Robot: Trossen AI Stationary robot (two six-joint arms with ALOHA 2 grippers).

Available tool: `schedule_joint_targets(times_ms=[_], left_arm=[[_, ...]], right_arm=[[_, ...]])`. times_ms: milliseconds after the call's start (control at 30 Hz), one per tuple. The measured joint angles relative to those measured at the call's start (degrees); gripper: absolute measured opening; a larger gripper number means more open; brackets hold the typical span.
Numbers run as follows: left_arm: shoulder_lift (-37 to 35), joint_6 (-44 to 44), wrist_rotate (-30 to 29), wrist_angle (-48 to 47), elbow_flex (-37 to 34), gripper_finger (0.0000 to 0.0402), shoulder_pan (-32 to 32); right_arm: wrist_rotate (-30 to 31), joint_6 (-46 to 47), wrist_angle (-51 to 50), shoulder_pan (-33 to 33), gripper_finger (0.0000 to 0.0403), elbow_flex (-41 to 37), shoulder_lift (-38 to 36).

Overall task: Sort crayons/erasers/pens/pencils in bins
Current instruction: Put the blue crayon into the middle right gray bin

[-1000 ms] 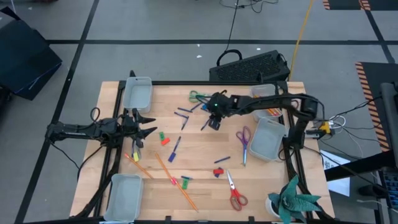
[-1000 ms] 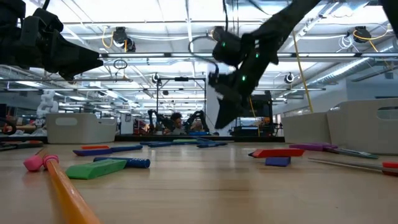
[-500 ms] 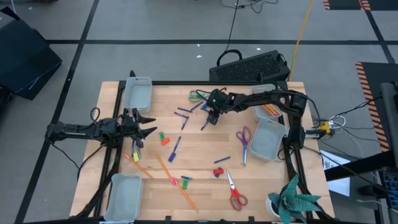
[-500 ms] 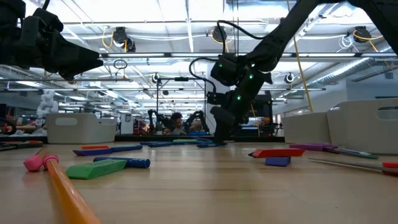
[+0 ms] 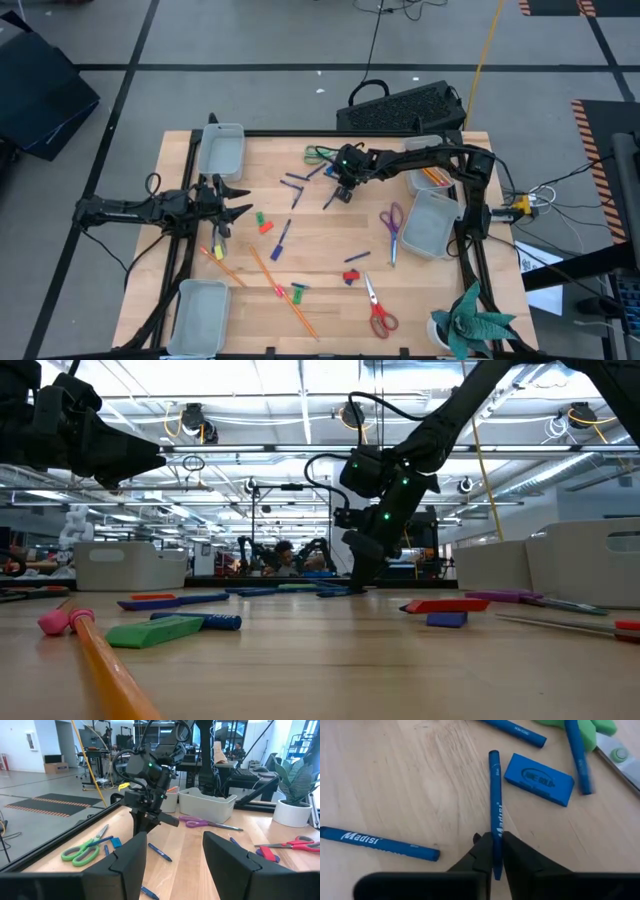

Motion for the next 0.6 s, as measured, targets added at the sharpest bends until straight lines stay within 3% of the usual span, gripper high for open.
schedule_joint_targets(times_ms=[333, 600], left_arm=[[0.00, 0.00, 0.00, 0.00, 0.00, 0.0198, 0.00], [0.02, 0.00, 0.00, 0.00, 0.01, 0.0198, -0.01]], right_arm=[[0.19, -0.96, -0.67, 1.09, 0.0023, -0.09, -0.52], [-0.01, -0.68, -1.02, 5.68, 0.0021, -0.39, -6.74]])
